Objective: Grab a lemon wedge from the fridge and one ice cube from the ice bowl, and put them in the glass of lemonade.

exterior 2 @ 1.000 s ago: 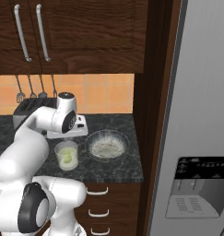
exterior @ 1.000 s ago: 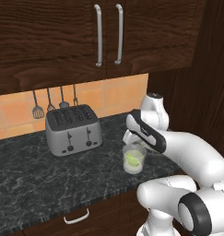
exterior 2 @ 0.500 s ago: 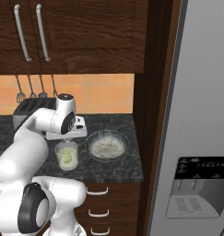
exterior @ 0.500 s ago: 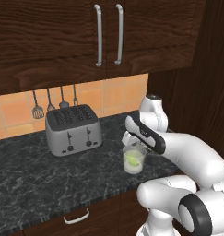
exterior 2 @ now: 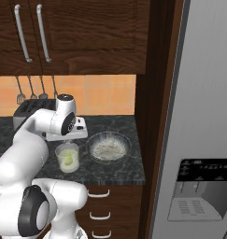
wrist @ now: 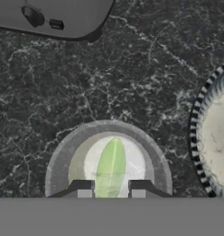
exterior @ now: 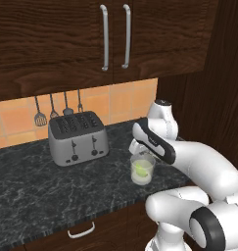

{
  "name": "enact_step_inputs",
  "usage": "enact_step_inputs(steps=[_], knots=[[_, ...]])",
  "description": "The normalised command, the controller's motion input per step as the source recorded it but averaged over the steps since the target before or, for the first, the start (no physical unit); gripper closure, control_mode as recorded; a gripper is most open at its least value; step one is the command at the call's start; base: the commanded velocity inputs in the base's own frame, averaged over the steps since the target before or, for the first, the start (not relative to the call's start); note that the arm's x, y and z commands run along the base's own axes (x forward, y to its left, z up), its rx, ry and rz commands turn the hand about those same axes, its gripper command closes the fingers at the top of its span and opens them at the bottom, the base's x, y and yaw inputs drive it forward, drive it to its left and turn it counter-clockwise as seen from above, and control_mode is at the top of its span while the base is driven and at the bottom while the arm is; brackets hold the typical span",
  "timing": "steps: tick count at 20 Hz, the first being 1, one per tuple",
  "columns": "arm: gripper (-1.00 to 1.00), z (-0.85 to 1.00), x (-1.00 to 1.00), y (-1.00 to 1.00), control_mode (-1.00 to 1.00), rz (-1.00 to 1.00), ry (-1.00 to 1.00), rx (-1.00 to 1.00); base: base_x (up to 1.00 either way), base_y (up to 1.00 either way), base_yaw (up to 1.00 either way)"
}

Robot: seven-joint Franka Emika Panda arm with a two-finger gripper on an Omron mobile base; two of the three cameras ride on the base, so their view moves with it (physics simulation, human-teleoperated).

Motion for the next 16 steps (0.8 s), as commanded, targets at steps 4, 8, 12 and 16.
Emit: enact_step_inputs(steps=[4,8,12,16], knots=[[-1.00,0.00,0.00,0.00,-1.00,0.00,0.00,0.00,0.00,0.00,0.00],[-1.00,0.00,0.00,0.00,-1.00,0.00,0.00,-0.02,0.00,0.00,0.00],[-1.00,0.00,0.00,0.01,-1.00,0.00,0.00,-0.02,0.00,0.00,0.00],[-1.00,0.35,-0.23,0.00,-1.00,-0.01,-0.07,-0.01,0.00,0.00,0.00]])
